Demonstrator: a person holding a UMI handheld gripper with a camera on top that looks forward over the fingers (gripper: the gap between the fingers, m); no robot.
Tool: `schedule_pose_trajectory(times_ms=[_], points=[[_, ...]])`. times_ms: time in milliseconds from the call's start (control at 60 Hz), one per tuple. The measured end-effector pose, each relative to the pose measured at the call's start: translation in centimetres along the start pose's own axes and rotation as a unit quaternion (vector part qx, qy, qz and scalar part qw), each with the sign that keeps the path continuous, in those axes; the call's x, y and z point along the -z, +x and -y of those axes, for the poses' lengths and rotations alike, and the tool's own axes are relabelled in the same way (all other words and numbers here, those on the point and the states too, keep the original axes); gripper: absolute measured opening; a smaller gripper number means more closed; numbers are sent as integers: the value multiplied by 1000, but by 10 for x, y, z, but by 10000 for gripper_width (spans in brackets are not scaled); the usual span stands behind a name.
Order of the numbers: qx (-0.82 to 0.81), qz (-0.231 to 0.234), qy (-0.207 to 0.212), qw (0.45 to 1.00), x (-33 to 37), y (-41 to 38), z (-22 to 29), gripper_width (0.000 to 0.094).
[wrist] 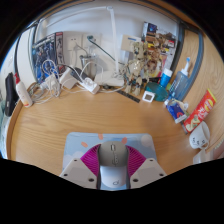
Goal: Arrange mouse
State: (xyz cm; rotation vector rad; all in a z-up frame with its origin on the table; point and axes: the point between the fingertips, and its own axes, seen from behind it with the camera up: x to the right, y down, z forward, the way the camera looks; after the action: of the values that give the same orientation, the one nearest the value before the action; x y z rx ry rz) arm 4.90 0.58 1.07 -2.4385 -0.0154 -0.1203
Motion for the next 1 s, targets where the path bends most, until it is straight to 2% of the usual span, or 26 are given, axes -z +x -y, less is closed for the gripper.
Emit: schedule_pose_trajectory(times_ms=[150, 200, 433, 467, 533, 600, 817, 1000], points=[[-1, 7, -27, 1000, -12, -3, -25, 349], [-4, 5, -18, 1000, -12, -3, -23, 366], [-12, -7, -27, 1000, -12, 4, -24, 526], [-9, -10, -31, 999, -11, 5, -24, 564], [2, -10, -43, 999, -5, 5, -26, 692], [6, -7, -38, 999, 7, 3, -18, 829], [5, 11, 12, 1000, 81, -7, 50, 837], [9, 17, 77, 997, 159, -15, 120, 838]])
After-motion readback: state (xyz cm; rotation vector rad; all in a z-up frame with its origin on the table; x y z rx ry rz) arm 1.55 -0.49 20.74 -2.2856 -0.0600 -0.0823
